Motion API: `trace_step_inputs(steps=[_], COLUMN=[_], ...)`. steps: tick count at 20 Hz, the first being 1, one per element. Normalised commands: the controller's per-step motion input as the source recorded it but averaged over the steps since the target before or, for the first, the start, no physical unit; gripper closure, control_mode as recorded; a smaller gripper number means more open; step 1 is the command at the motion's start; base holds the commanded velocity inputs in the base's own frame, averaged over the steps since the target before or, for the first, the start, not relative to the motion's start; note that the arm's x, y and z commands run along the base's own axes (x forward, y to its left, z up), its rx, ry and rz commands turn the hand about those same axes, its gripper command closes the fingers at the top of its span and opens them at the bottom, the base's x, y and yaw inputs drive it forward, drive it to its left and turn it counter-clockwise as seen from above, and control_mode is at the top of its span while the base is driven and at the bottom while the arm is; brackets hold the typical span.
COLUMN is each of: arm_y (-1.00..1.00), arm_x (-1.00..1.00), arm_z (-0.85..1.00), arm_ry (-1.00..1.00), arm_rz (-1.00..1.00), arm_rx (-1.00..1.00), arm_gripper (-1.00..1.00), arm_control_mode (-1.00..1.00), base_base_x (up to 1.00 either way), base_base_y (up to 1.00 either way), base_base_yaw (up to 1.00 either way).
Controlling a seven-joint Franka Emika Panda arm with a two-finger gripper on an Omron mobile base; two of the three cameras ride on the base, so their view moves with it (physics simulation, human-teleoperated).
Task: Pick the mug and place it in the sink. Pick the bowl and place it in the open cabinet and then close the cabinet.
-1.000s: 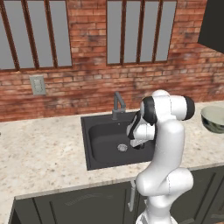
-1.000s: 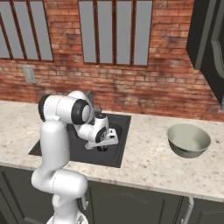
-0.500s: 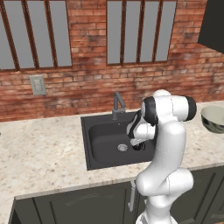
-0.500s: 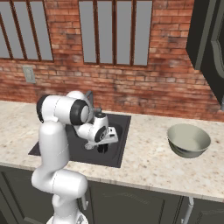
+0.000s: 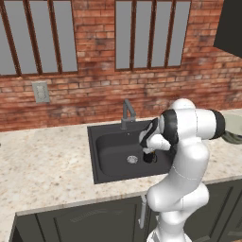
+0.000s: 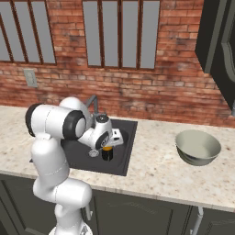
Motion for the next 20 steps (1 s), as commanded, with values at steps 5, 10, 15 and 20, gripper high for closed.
trace_step_inputs(steps=[5,10,15,20], arm_y=[0.0,-0.02,-0.11,-0.18], arm_x=[-0.23,-0.02,0.0,0.0], arm_z=[0.4,0.52,0.44,0.32], arm_ry=[-0.04,0.0,0.0,0.0], arm_rz=[0.0,0.0,0.0,0.0], arm_rx=[0.0,0.0,-0.01,-0.06], arm_gripper=[-1.0,-1.0,-1.0,-1.0], arm_control_mode=[-1.0,-1.0,-1.0,-1.0], base_base_x=[0.0,0.0,0.0,0.0], base_base_y=[0.0,0.0,0.0,0.0], base_base_yaw=[0.0,0.0,0.0,0.0])
